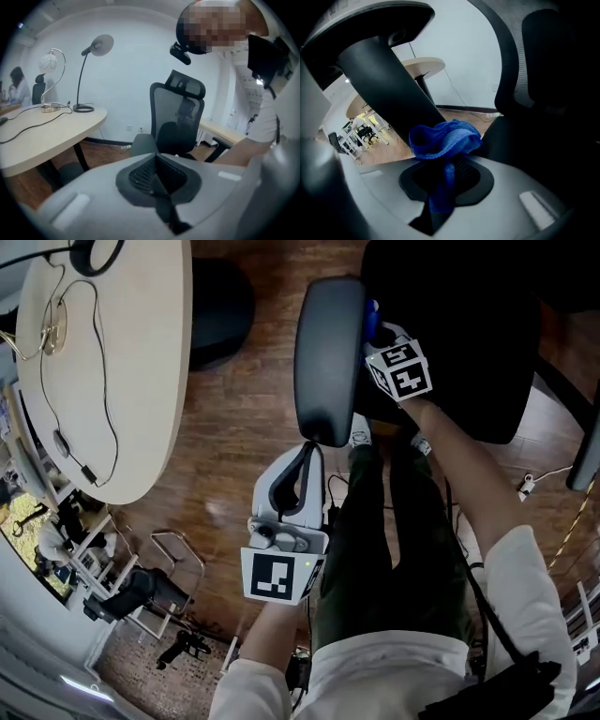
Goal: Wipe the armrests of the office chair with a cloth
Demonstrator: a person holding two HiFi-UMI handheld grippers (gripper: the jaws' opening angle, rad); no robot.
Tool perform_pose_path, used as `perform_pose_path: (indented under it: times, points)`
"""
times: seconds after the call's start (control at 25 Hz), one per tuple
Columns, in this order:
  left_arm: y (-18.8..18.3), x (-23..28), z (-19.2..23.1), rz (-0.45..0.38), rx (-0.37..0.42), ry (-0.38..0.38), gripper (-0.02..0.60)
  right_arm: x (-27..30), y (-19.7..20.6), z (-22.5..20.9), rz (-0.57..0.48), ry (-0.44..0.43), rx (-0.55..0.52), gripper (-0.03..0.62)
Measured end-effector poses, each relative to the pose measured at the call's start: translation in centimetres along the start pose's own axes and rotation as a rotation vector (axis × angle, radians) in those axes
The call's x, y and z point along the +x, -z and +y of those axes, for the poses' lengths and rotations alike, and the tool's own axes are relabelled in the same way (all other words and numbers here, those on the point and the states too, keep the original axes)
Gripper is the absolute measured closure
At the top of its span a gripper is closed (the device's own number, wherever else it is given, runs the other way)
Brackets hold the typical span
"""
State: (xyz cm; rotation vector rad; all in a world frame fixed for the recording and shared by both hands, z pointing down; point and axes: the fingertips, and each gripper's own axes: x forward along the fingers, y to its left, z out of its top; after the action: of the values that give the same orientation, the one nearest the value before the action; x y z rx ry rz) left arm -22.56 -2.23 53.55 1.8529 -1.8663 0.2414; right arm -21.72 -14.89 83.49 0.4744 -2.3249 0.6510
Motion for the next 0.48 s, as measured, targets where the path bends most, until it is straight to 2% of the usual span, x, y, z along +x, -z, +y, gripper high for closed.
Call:
perform_pose_path:
  times: [0.12,0.32,0.4,0.48]
  points:
    - [-0.7,0.4,0.2,-0.005,0.009,0.0,0.583,-4.7,-2.6,1.2,-0.144,0.022,-0.018,0.528]
    - [-2.5,3.0,-3.1,-0.03,0.055,0.079,0.583,-20.8,-9.5,4.1,-0.458,0.062,-0.059,0.528]
    - [-3.1,4.5,-5.3,-0.042,0.067,0.129,0.583,-26.9,-10.5,3.4,-0.538,0.137,-0.001,0.528]
    - [-3.0,6.3,-8.2,-0.04,0.074,0.199,0.583,-31.2,-9.0,1.1,-0.545,0.243,0.045,0.526]
